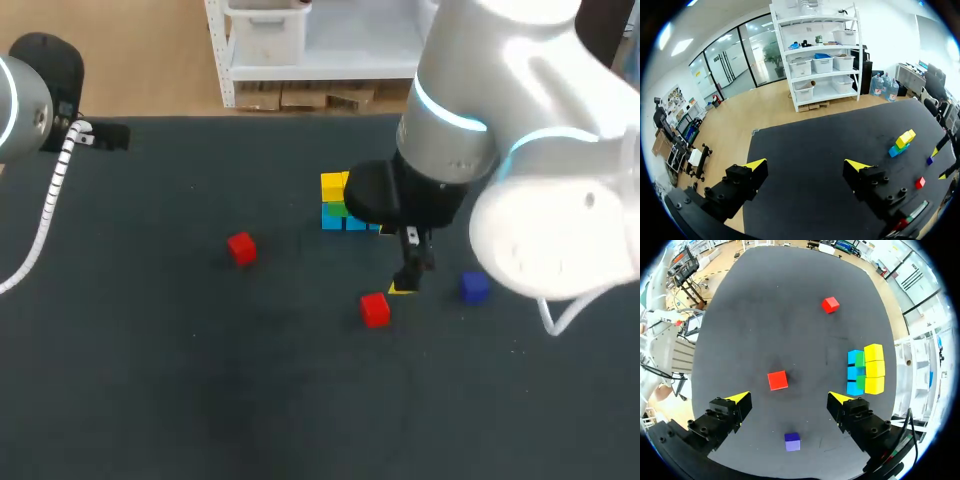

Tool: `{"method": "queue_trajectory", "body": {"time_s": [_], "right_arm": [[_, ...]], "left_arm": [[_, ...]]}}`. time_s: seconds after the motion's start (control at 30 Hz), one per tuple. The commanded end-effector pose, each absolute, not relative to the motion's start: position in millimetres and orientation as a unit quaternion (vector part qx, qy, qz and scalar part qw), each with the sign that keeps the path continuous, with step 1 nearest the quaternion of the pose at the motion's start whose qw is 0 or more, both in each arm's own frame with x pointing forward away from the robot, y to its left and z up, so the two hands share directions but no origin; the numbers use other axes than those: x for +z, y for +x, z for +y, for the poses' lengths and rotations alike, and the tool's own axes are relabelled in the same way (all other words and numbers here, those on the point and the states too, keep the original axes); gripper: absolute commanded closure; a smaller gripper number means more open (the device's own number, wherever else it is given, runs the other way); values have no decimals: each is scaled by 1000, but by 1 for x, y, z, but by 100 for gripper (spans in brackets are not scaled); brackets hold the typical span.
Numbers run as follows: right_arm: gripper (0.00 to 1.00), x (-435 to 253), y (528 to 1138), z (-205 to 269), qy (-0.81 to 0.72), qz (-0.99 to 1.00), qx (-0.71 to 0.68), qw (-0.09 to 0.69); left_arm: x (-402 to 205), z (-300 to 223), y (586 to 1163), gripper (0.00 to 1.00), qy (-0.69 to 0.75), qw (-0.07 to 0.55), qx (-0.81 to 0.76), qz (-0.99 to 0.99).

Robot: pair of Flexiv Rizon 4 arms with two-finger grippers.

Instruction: Place the blue cubes, place green cubes on the blue cubes, place the yellow cubes on the green cubes, then place the red cubes on the yellow cubes, and place purple cube on the red cubes.

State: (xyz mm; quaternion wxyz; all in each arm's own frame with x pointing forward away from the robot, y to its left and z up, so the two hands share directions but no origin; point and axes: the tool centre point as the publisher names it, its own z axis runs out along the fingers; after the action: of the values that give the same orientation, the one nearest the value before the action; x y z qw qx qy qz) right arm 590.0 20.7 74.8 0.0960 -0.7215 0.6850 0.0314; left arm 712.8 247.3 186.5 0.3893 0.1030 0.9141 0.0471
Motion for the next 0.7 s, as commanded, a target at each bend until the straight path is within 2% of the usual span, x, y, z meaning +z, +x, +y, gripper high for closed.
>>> {"method": "queue_trajectory", "body": {"time_s": [0.03, 0.37, 0.7], "right_arm": [[0, 64, 590, 25, -722, 685, 18, 96], [0, 40, 583, 35, -748, 660, -1, 69], [0, 19, 580, 38, -756, 652, 36, 50]], "left_arm": [[187, 248, 712, 0, 104, 390, 46, 914], [187, 248, 712, 0, 104, 390, 46, 914], [187, 248, 712, 0, 104, 390, 46, 914]]}}
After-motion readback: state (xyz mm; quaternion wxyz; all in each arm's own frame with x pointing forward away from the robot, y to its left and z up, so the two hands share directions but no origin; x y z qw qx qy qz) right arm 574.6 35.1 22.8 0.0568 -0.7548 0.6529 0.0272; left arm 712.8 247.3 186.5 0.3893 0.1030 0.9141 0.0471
